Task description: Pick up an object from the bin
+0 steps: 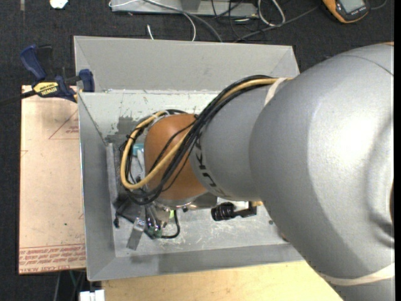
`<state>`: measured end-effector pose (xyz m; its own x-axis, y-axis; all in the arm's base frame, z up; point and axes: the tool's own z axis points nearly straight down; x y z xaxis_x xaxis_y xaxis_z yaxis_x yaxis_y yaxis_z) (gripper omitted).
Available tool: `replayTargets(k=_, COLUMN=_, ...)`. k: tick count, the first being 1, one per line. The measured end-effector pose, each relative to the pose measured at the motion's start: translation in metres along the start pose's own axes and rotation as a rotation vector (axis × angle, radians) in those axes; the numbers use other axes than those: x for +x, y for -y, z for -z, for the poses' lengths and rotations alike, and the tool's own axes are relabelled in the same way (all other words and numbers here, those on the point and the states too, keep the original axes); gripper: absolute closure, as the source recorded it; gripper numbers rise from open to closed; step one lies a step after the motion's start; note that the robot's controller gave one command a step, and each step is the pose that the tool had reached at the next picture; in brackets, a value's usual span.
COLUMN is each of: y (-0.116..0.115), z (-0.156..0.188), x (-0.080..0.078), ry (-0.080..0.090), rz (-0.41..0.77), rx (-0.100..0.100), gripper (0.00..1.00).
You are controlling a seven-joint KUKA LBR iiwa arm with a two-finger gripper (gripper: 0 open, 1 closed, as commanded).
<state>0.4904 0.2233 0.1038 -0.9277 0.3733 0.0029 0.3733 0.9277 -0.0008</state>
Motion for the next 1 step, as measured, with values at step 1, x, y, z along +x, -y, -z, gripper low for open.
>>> replayTargets(k=1, y=0.0164, z=-0.0284, x=-0.026, ry=0.007, rz=-0.205, rx=-0.013, gripper=0.0)
